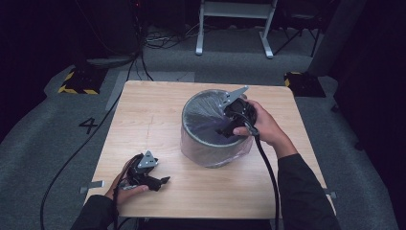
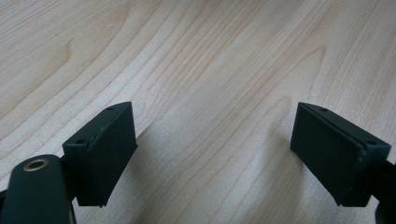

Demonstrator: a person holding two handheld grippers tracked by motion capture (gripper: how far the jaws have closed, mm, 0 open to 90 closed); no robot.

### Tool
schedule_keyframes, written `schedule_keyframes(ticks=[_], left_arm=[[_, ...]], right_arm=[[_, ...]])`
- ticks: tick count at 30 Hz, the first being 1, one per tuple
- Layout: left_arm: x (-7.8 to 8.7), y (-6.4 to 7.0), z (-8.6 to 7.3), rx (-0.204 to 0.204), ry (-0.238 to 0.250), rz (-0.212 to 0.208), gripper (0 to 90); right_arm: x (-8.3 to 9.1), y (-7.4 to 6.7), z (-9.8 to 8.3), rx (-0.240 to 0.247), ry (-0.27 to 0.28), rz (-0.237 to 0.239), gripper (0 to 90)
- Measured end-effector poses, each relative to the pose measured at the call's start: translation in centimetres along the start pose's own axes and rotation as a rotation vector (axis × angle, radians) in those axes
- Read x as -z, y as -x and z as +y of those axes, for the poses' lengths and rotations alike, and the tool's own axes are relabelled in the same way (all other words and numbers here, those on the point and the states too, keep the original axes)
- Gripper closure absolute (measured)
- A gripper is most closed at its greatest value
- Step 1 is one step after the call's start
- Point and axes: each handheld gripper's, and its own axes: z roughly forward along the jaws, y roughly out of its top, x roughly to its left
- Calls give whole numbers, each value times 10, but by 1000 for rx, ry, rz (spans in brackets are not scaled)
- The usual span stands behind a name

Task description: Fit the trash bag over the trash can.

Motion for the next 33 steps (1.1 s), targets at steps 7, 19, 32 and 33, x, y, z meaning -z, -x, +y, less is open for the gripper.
schedule_keyframes(ticks=[7, 19, 32, 33], left_arm=[[0, 0, 0, 0, 0, 0, 139], [0, 0, 0, 1, 1, -1, 139], [-1, -1, 1, -4, 2, -3, 139], [-1, -1, 1, -4, 2, -2, 139]], right_arm=[[6, -5, -6, -12, 83, -42, 210], [23, -6, -18, -80, 194, -58, 214], [59, -9, -43, -153, 329, -123, 236], [61, -10, -45, -149, 325, -130, 231]])
